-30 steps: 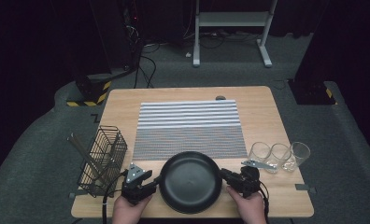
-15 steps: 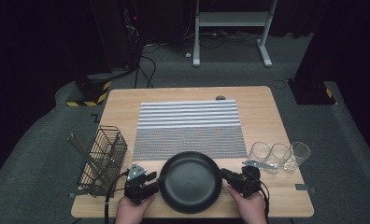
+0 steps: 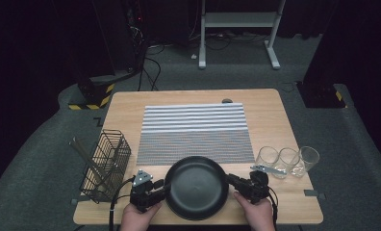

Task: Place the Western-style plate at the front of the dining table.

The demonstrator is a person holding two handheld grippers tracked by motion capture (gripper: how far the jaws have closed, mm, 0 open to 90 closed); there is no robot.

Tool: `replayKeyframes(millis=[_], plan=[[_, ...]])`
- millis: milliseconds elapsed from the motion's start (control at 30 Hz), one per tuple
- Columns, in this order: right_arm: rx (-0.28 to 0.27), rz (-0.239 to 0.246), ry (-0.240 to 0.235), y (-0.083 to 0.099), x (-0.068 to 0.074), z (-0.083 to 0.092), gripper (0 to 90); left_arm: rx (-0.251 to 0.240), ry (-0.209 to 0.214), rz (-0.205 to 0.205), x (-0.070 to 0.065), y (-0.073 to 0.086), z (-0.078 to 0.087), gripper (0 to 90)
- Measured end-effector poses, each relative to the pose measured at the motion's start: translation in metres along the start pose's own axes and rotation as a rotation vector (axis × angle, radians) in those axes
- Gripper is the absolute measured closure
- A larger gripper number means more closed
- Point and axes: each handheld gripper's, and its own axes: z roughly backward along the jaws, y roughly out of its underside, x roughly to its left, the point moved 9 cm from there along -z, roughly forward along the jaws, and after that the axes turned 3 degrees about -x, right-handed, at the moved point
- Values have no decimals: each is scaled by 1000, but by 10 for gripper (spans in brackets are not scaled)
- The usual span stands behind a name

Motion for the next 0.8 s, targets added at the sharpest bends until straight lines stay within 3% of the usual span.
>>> replayKeyframes(millis=[533,700,800], plan=[[13,-50,-18,3,-1,-2,772,8,20,12,1,5,0,609],[22,-56,-17,5,-1,-4,768,9,44,51,5,7,1,610],[24,-57,-18,5,-1,-4,769,9,45,47,6,8,3,610]])
